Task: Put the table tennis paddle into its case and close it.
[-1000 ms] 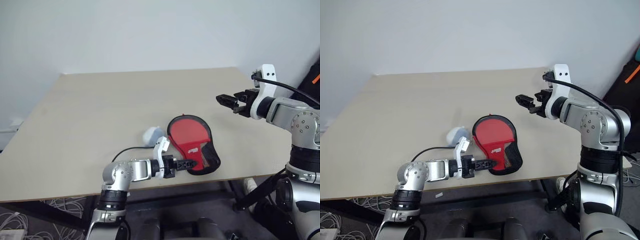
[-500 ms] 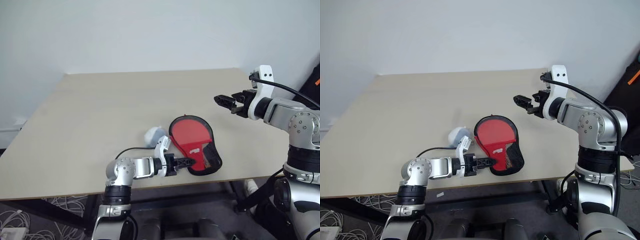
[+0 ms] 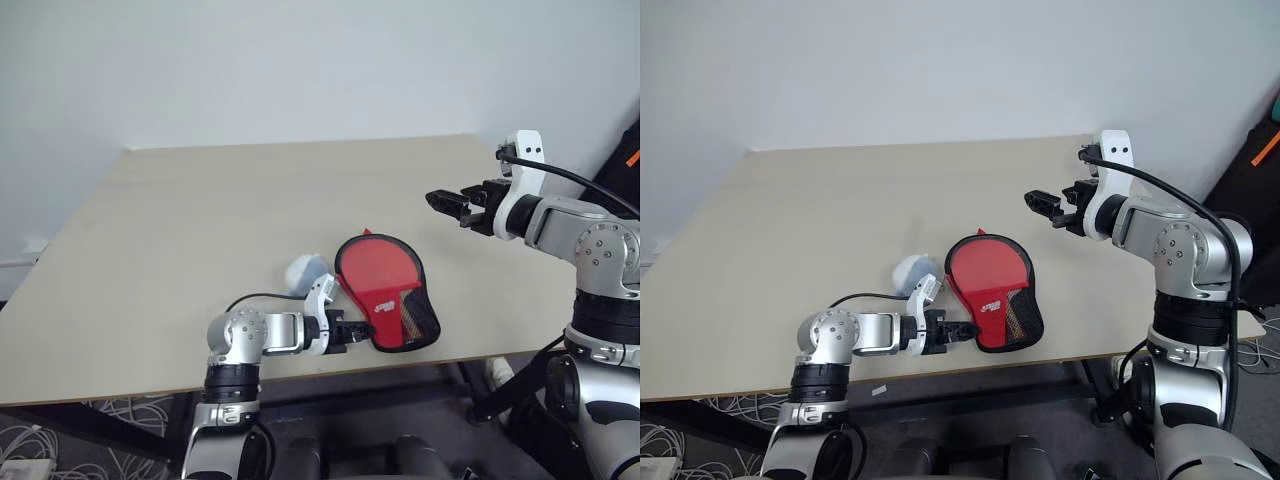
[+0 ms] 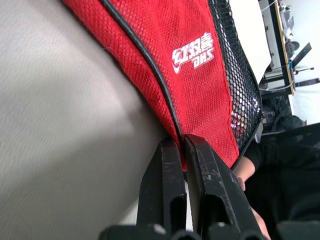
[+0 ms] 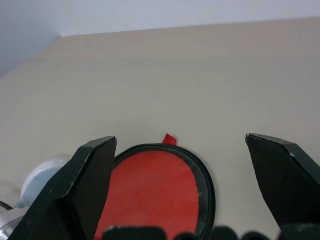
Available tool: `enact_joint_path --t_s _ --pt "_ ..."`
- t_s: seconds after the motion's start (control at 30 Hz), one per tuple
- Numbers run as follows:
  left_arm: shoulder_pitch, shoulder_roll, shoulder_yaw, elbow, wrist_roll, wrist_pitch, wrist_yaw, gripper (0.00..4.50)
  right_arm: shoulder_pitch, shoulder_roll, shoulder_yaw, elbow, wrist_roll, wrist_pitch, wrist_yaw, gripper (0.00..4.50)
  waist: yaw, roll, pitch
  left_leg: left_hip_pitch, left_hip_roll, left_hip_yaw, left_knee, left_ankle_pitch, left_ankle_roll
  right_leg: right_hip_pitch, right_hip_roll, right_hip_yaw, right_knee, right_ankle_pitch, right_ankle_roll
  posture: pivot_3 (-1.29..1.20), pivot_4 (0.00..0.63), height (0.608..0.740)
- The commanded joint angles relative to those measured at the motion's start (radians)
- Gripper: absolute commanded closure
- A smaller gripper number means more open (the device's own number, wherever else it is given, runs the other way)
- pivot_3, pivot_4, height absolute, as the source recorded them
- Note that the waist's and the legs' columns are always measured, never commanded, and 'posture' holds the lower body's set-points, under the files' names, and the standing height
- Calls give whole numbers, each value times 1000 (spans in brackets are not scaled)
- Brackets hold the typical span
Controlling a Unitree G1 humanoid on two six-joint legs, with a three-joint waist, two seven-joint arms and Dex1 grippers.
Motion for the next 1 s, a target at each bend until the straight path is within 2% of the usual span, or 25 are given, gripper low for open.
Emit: enact_joint_path --t_s 0.03,0.37,0.77,1.0 --pt "42 3 -46 -32 -48 92 34 4474 -26 5 -26 -44 19 -1 -7 0 0 0 0 0 0 0 0 0 0 0 0 0 0 0 0 0 0 740" --pt "101 57 -140 -134 -289 92 155 4474 -19 31 -21 -59 28 11 -15 0 1 0 0 -1 0 0 -1 0 0 -1 0 1 0 0 0 0 0 740" --pt "150 48 -213 -204 -524 92 338 4474 -12 47 -14 -70 43 44 -24 0 1 0 0 -1 0 0 0 0 0 -1 0 1 0 -1 -2 0 0 740" --pt "154 59 -226 -208 -569 92 393 4474 -7 54 -12 -76 44 60 -27 0 1 0 0 -1 0 0 0 0 0 -1 0 1 0 -2 -2 0 0 740"
